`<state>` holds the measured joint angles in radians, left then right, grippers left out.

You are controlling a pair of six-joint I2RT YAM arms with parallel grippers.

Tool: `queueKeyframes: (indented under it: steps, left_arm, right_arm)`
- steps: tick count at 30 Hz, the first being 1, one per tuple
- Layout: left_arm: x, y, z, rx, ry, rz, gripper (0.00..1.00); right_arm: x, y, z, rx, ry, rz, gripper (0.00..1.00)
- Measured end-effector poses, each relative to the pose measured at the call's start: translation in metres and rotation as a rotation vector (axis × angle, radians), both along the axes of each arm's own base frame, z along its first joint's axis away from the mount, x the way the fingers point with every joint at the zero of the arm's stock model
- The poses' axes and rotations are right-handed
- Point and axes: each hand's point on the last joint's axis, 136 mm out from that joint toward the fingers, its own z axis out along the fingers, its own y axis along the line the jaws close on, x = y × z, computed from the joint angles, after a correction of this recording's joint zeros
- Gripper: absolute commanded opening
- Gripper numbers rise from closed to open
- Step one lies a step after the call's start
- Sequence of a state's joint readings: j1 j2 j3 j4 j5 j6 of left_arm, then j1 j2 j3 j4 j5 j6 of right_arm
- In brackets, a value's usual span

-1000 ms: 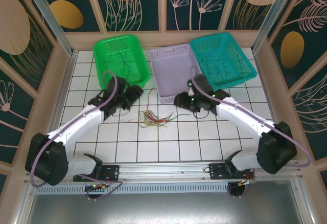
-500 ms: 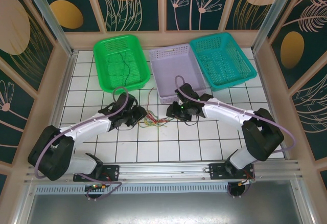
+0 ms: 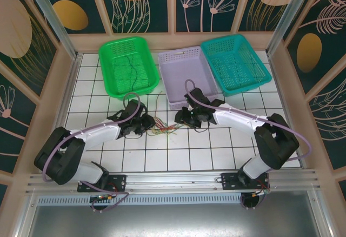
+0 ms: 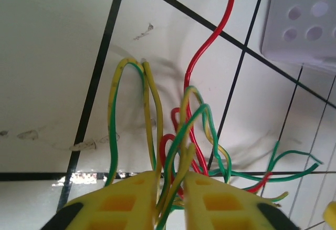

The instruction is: Untangle the cables

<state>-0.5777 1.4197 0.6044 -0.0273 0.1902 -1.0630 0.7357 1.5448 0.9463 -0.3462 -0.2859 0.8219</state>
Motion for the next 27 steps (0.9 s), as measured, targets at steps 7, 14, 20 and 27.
queueKeyframes:
  steps: [7,14,20,27]
  left_arm:
    - [0.002,-0.003,0.001,0.046,-0.059,-0.086,0.00]
    - [-0.009,-0.003,0.023,0.068,-0.182,-0.243,0.00]
    - [-0.020,-0.004,0.053,0.019,-0.322,-0.317,0.00]
    - [-0.030,-0.014,0.079,-0.047,-0.447,-0.424,0.00]
  right_arm:
    - [0.002,0.001,-0.001,-0.008,-0.004,0.002,0.42]
    - [0.029,0.023,0.018,0.012,-0.072,0.018,0.44]
    - [0.030,0.028,0.017,0.009,-0.073,0.022,0.46]
    - [0.016,0.014,0.004,-0.012,-0.030,-0.006,0.54]
